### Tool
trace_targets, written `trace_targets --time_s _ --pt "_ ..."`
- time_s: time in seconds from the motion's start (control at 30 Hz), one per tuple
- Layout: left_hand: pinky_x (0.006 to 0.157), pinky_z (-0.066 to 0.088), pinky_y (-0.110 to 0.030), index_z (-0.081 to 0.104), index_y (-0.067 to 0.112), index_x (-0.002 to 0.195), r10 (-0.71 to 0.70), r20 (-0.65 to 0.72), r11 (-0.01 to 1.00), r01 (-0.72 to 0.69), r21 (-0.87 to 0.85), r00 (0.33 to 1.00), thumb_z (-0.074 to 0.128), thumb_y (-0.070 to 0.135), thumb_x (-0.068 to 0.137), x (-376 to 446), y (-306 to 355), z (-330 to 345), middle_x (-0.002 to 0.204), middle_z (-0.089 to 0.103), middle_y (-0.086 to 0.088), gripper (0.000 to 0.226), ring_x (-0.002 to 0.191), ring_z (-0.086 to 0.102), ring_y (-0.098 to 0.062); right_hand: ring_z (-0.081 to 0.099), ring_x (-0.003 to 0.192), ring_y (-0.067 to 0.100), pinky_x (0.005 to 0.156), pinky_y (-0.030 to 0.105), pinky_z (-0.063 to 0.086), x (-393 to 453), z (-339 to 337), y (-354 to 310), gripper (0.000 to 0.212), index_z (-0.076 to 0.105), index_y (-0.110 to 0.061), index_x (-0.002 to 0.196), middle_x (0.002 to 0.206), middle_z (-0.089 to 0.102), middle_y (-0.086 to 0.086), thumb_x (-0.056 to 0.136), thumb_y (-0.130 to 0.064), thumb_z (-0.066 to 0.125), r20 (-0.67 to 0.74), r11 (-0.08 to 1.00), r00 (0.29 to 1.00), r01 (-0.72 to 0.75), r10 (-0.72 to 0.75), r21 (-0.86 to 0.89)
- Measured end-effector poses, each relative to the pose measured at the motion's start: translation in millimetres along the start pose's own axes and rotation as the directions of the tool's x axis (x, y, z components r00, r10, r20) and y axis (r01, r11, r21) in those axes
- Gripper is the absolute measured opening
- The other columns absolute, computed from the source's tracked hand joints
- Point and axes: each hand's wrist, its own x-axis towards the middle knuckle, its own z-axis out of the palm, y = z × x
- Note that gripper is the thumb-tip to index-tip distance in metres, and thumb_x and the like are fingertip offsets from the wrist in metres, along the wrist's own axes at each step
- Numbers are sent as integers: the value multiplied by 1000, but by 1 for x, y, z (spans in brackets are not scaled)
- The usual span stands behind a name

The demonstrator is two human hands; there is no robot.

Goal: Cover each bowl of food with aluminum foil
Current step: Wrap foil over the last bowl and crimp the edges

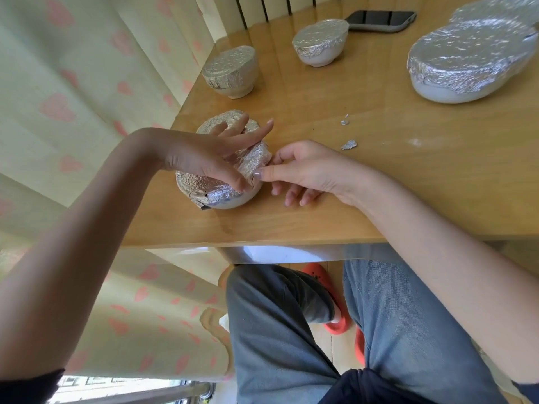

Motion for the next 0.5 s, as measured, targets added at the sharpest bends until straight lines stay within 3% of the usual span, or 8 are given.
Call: trace_targets --time_s 0.23,0.37,0.5 --pt "116 -9 -58 -14 75 131 3 4 1000 -3 -5 1000 61 72 48 -1 2 1 155 -31 17 111 142 -31 -13 59 51 6 40 15 41 0 -2 -3 9 62 -16 89 60 67 -10 86 -23 65 42 998 998 -44 47 -49" --pt "116 -9 -56 -14 75 129 5 0 1000 -5 -7 1000 59 73 47 -1 3 1 155 -31 17 111 143 -31 -15 57 50 5 41 16 38 1 1 -2 8 66 -19 78 62 69 -10 84 -24 68 36 995 999 -25 28 -95" --pt "117 -9 -56 -14 74 130 6 1 1000 -6 -17 1000 60 72 49 -1 3 2 154 -32 18 110 142 -32 -12 56 53 6 42 15 38 -6 -2 1 12 69 -19 84 67 70 -8 84 -32 69 67 999 997 28 -26 -30"
